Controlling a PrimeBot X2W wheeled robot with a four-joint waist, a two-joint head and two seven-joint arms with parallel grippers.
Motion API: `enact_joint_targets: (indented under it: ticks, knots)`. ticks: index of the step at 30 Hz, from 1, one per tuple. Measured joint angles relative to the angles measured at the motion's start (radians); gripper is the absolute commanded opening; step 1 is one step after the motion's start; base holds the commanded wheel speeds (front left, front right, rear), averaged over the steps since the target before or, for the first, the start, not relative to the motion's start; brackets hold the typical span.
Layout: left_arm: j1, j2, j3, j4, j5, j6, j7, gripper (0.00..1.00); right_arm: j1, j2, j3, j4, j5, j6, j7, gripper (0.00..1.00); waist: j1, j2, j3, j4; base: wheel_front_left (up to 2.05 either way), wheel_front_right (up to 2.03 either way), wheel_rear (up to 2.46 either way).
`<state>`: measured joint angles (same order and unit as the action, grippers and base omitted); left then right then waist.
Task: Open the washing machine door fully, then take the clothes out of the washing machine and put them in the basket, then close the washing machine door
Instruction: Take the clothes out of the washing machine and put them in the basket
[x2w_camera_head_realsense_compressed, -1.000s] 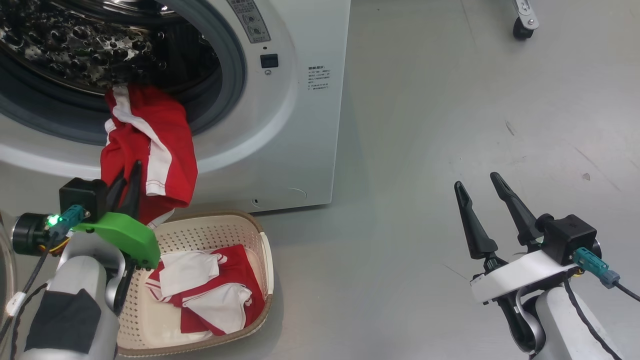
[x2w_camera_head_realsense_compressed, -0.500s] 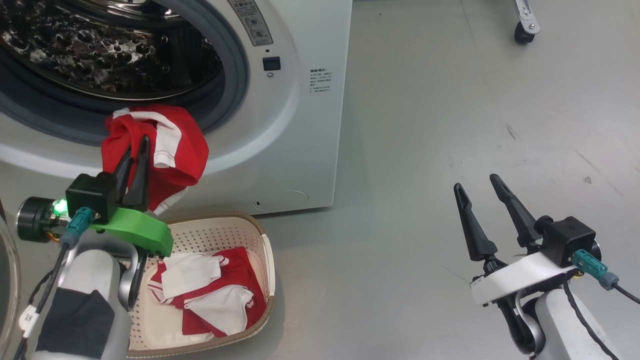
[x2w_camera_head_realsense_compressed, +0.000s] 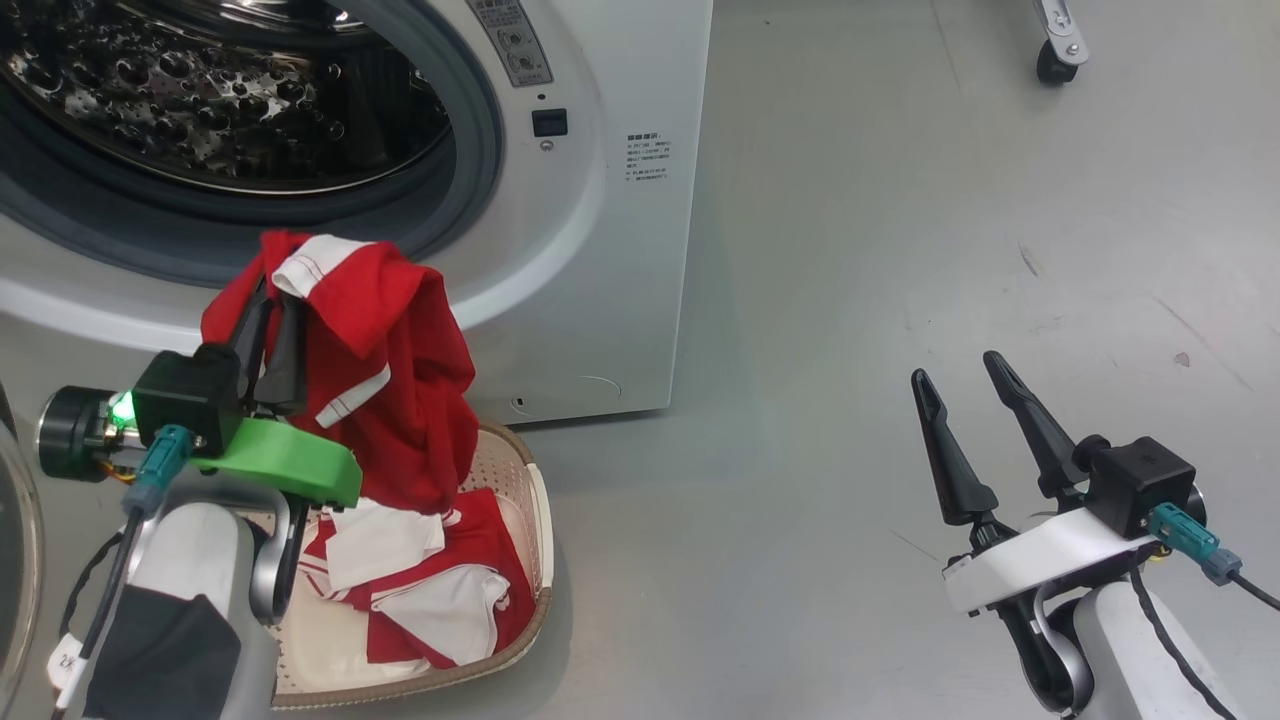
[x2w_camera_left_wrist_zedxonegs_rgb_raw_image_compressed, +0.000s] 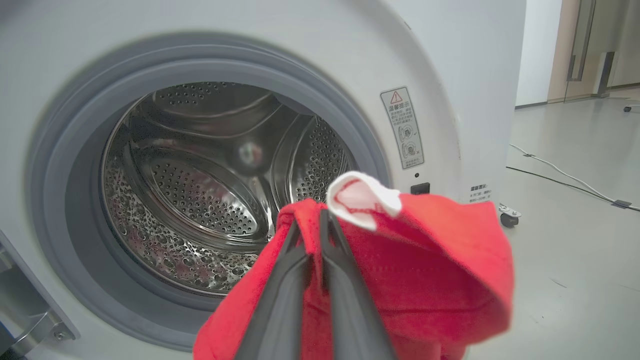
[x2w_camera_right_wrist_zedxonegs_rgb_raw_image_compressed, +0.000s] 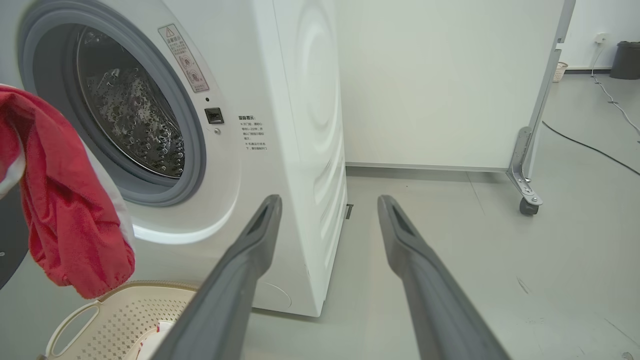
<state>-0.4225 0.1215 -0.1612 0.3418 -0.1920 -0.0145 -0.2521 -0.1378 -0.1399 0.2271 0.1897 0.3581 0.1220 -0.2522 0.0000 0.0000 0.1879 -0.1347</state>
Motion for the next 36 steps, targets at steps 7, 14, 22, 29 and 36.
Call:
enact_joint_targets:
  ticks: [7,14,22,29,36]
  knots:
    - [0.036,-0.002,-0.002,-0.015,0.000,0.000,0.000,0.00,0.000,0.000,-0.001,-0.002,0.000,0.000,0.000,1.00,0.0000,0.0000,0.011,0.003,0.00,0.00,0.00]
    - [0.052,-0.005,-0.013,-0.023,0.000,0.000,0.000,0.00,0.000,0.000,-0.002,-0.006,0.000,0.000,0.000,1.00,0.0000,0.0000,0.024,0.003,0.00,0.00,0.00]
    - [0.064,-0.006,-0.028,-0.004,0.005,0.010,0.025,0.00,-0.001,-0.002,0.005,-0.022,0.000,0.000,0.000,1.00,0.0000,0.0000,0.065,0.001,0.00,0.00,0.00]
    - [0.067,0.002,-0.044,0.041,0.031,0.010,0.066,0.00,-0.020,-0.006,0.012,-0.031,0.000,0.000,0.000,1.00,0.0000,0.0000,0.116,-0.005,0.00,0.00,0.00]
    - [0.068,0.007,-0.068,0.093,0.047,0.010,0.129,0.00,-0.047,-0.010,0.013,-0.042,0.001,0.000,0.000,1.00,0.0001,0.0000,0.167,-0.016,0.00,0.00,0.00]
